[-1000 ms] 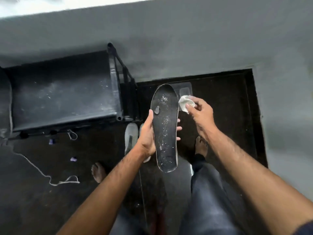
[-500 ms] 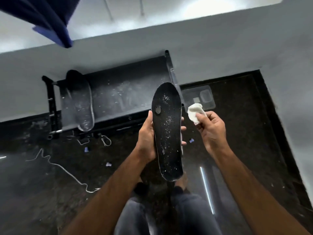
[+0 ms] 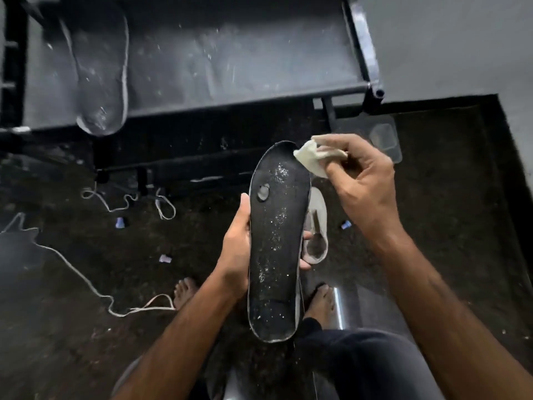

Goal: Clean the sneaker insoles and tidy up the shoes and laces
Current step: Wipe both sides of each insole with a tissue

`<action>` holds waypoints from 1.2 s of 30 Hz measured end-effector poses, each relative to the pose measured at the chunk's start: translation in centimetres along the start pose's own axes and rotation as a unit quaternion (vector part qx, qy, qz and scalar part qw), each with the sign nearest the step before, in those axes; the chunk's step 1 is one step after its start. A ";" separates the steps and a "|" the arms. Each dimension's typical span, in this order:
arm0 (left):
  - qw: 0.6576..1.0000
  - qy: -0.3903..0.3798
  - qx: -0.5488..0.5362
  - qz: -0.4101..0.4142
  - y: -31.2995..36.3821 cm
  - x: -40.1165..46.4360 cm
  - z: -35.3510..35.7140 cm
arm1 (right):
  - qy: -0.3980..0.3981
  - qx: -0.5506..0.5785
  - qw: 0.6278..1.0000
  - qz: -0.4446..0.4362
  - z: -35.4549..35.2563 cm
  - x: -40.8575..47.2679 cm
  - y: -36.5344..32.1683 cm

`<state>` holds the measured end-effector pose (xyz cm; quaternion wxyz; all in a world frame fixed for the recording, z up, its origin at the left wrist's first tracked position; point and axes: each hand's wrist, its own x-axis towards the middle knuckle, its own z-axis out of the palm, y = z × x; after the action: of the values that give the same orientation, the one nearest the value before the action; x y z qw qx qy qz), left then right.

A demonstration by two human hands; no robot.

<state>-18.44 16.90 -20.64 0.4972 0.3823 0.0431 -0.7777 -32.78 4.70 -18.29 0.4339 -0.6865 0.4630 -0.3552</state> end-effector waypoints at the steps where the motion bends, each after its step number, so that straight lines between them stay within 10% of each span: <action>1: 1.000 -0.006 -0.003 0.005 -0.6 0.2 -0.9 | -0.018 -0.037 0.998 -0.041 0.7 -0.6 0.9; 7: 0.999 -0.047 0.004 0.000 -2.7 1.2 -4.3 | -0.212 -0.232 0.896 -0.314 4.2 -2.8 5.0; 19: 0.981 -0.063 0.122 0.140 -6.0 -2.8 -3.3 | -0.199 -0.277 0.845 -0.411 2.5 -6.5 2.9; 27: 0.972 0.018 0.068 0.225 -11.5 -12.1 -3.4 | -0.180 -0.185 0.883 -0.392 2.6 -14.8 -4.0; 32: 0.972 0.040 0.033 0.229 -13.3 -14.6 -6.2 | -0.103 0.019 0.973 -0.205 3.3 -17.6 -3.5; 36: 0.971 0.048 0.030 0.231 -14.1 -15.4 -8.0 | -0.198 0.137 0.964 -0.109 4.3 -19.0 -2.6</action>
<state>-22.10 38.94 -20.86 0.6493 0.4330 -0.0458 -0.6236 -34.16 24.26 -19.06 0.5655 -0.7234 0.2366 -0.3175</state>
